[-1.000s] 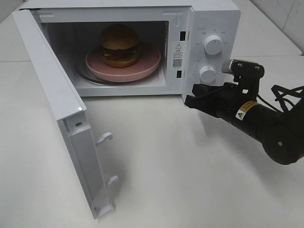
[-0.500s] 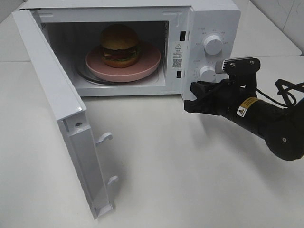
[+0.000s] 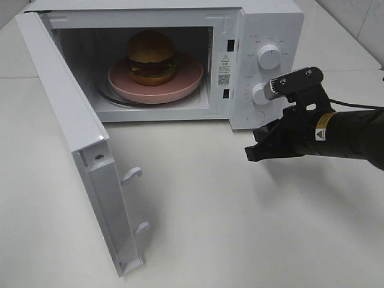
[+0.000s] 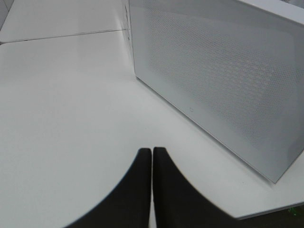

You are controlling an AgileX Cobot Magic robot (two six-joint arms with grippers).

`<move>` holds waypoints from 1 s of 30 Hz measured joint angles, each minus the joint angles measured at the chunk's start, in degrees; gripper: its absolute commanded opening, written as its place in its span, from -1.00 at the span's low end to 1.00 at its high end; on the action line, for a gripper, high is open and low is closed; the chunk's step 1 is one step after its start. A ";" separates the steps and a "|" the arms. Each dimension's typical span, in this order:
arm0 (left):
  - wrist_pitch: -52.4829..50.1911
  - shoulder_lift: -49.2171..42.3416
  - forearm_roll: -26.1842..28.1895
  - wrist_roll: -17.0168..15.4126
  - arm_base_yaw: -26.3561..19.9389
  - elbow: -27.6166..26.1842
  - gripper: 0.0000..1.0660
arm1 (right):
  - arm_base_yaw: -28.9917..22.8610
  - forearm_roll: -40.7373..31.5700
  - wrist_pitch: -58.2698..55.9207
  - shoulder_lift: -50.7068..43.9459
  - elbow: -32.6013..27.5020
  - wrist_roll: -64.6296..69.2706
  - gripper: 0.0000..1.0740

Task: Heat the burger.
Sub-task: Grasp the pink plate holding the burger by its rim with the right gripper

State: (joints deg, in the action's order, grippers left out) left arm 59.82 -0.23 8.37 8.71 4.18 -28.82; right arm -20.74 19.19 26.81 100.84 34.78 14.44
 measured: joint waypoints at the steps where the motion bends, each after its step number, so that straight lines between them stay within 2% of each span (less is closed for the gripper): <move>1: 0.00 0.00 0.00 0.00 0.00 0.00 -1.00 | 0.00 0.00 0.00 0.00 0.00 0.00 -0.75; 6: 0.00 0.00 0.00 0.00 0.00 0.00 -1.00 | 0.00 1.32 -10.54 -2.52 1.95 0.00 -0.75; 8: 0.00 0.00 0.00 0.00 0.00 0.00 -1.00 | 0.00 1.38 -20.28 -4.76 4.64 0.00 -0.75; 9: 0.00 0.00 0.00 0.00 0.00 0.00 -1.00 | 0.00 1.38 -20.28 -4.76 4.64 0.00 -0.75; 11: 0.00 0.00 0.00 0.00 0.00 0.00 -1.00 | 0.00 1.26 -27.79 -5.79 6.65 0.00 -0.75; 15: 0.00 0.00 0.00 0.00 0.00 0.00 -1.00 | 0.00 0.29 -34.84 -6.65 8.82 -0.74 -0.75; 18: 0.00 0.00 0.00 0.00 0.00 0.00 -1.00 | 0.00 -4.53 -41.31 -7.33 11.06 -4.87 -0.75; 19: 0.00 0.00 0.00 0.00 0.00 0.00 -1.00 | 0.00 -9.05 -45.32 -7.51 12.66 -9.40 -0.75; 21: 0.00 0.00 0.00 0.00 0.00 0.00 -1.00 | 0.00 -11.34 -47.21 -7.56 13.46 -12.32 -0.74; 22: 0.00 0.00 0.00 0.00 0.00 0.00 -1.00 | 0.00 -17.36 -51.22 -7.56 15.30 -17.65 -0.73; 23: 0.00 0.00 0.00 0.00 0.00 0.00 -1.00 | 0.00 -17.36 -51.22 -7.56 15.30 -17.65 -0.73; 25: 0.00 0.00 0.00 0.00 0.00 0.00 -1.00 | 0.00 -25.15 -56.78 -7.56 17.70 -24.81 -0.69; 26: 0.00 0.00 0.00 0.00 0.00 0.00 -1.00 | 0.00 -25.15 -56.78 -7.56 17.70 -24.81 -0.69; 27: 0.00 0.00 0.00 0.00 0.00 0.00 -1.00 | 0.00 -29.97 -58.79 -7.56 19.19 -28.76 -0.68; 29: 0.00 0.00 0.00 0.00 0.00 0.00 -1.00 | 0.00 -31.63 -59.36 -7.56 19.60 -30.42 -0.64; 30: 0.00 0.00 0.00 0.00 0.00 0.00 -1.00 | 0.00 -34.95 -59.70 -7.62 20.28 -33.17 -0.57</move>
State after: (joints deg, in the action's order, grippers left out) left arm 59.82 -0.23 8.37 8.71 4.18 -28.82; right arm -20.74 -15.76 -32.89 93.22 55.06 -18.74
